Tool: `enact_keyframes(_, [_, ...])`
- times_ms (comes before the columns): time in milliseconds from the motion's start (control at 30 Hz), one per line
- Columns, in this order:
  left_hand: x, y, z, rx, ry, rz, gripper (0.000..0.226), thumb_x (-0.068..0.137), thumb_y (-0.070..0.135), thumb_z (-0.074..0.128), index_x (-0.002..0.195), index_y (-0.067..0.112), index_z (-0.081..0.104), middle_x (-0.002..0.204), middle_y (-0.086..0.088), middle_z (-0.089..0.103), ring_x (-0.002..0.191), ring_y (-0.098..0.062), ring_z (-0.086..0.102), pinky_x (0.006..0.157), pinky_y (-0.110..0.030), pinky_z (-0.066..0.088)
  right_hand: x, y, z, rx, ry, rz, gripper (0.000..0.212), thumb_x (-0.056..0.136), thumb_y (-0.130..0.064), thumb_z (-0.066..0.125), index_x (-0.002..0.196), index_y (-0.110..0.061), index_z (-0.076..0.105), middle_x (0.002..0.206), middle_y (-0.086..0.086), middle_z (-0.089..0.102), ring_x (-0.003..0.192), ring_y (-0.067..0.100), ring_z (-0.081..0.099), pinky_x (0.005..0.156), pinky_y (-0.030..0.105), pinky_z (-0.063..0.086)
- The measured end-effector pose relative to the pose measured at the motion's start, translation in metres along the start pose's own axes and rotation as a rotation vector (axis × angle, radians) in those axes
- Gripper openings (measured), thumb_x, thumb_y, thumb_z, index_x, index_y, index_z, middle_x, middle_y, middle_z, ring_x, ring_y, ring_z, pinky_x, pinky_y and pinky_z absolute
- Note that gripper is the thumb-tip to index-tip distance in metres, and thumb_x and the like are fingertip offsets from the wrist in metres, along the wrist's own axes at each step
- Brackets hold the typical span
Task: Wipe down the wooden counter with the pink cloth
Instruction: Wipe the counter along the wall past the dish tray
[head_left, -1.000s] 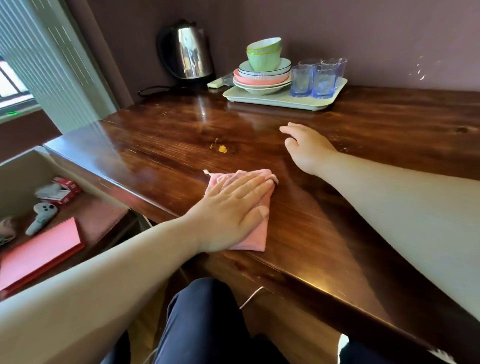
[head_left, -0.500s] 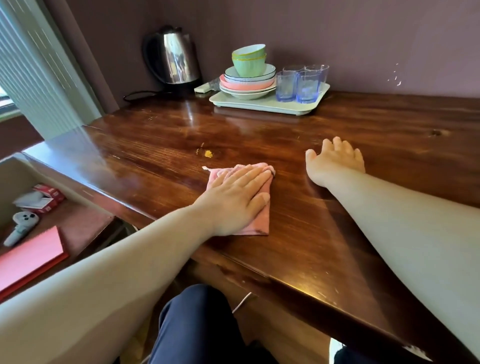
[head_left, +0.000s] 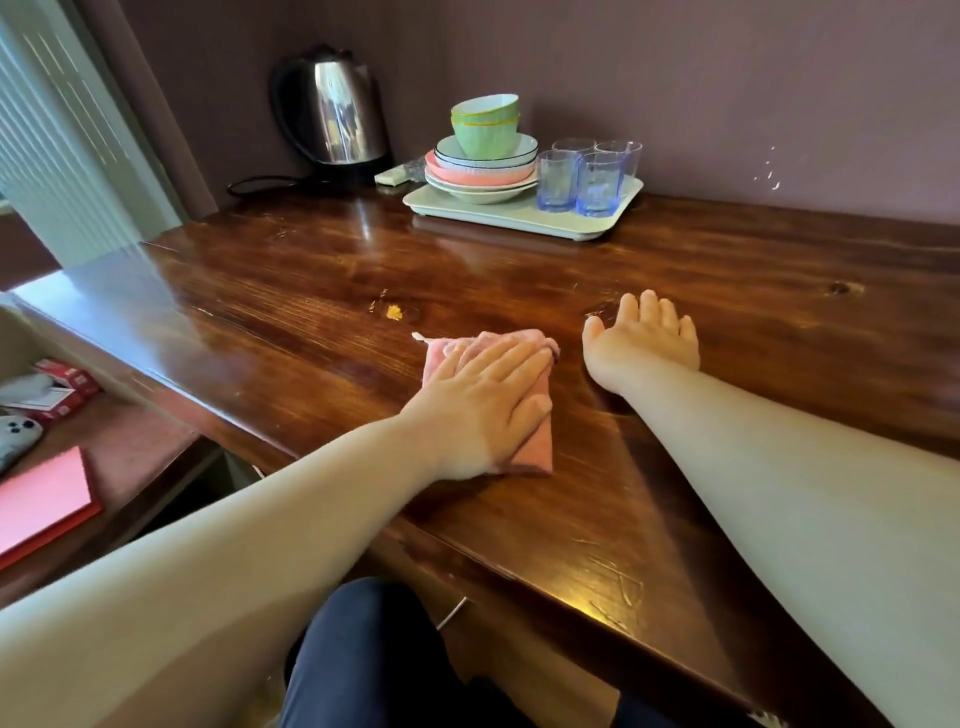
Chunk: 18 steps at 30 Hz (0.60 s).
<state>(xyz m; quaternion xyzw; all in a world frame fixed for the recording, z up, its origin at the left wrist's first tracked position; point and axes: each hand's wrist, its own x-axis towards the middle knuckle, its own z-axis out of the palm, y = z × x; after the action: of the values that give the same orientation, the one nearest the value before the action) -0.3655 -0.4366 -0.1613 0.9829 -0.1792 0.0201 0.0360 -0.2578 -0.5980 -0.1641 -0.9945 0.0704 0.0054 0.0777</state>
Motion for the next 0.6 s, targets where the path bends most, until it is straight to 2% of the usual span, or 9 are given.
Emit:
enact_keyframes(100, [-0.028, 0.002, 0.003, -0.08, 0.048, 0.157, 0.064, 0.097, 0.056, 0.011, 0.155, 0.029, 0.007, 0.161, 0.014, -0.001, 0.145, 0.001, -0.012, 0.117, -0.028, -0.013, 0.001, -0.001, 0.0, 0.001, 0.002, 0.013, 0.066, 0.106, -0.052, 0.018, 0.162, -0.018, 0.011, 0.17, 0.005, 0.003, 0.156, 0.025, 0.003, 0.126, 0.044, 0.004])
enact_keyframes(167, [-0.025, 0.001, -0.005, -0.104, -0.01, 0.096, 0.061, 0.1, 0.054, 0.016, 0.155, 0.032, 0.005, 0.161, 0.015, -0.002, 0.144, 0.001, -0.012, 0.117, -0.026, -0.014, 0.002, -0.003, 0.0, -0.001, -0.005, 0.024, 0.066, 0.106, -0.052, 0.018, 0.162, -0.019, 0.01, 0.17, 0.005, 0.003, 0.156, 0.025, 0.002, 0.126, 0.044, 0.003])
enact_keyframes(267, [-0.016, 0.007, -0.012, -0.071, -0.048, -0.051, 0.058, 0.102, 0.049, 0.02, 0.155, 0.032, 0.003, 0.161, 0.015, -0.004, 0.144, -0.001, -0.012, 0.119, -0.034, -0.008, 0.003, -0.003, 0.001, 0.003, 0.005, 0.015, 0.066, 0.105, -0.052, 0.019, 0.161, -0.018, 0.013, 0.169, 0.005, 0.006, 0.156, 0.025, 0.004, 0.125, 0.045, 0.004])
enact_keyframes(433, [-0.047, 0.018, 0.0, -0.078, 0.026, 0.063, 0.064, 0.096, 0.057, 0.01, 0.154, 0.032, 0.006, 0.159, 0.018, -0.003, 0.135, 0.013, -0.022, 0.113, -0.022, -0.02, 0.007, -0.004, 0.004, -0.007, 0.007, 0.015, 0.066, 0.105, -0.052, 0.021, 0.161, -0.018, 0.014, 0.169, 0.006, 0.006, 0.156, 0.026, 0.004, 0.125, 0.046, 0.003])
enact_keyframes(600, [-0.006, 0.019, -0.012, -0.039, -0.076, -0.166, 0.057, 0.102, 0.049, 0.016, 0.155, 0.032, 0.002, 0.161, 0.014, -0.006, 0.146, -0.005, -0.011, 0.12, -0.039, -0.007, 0.008, -0.002, -0.001, 0.017, -0.003, 0.011, 0.066, 0.105, -0.052, 0.023, 0.161, -0.016, 0.015, 0.169, 0.007, 0.007, 0.156, 0.027, 0.005, 0.125, 0.046, 0.004])
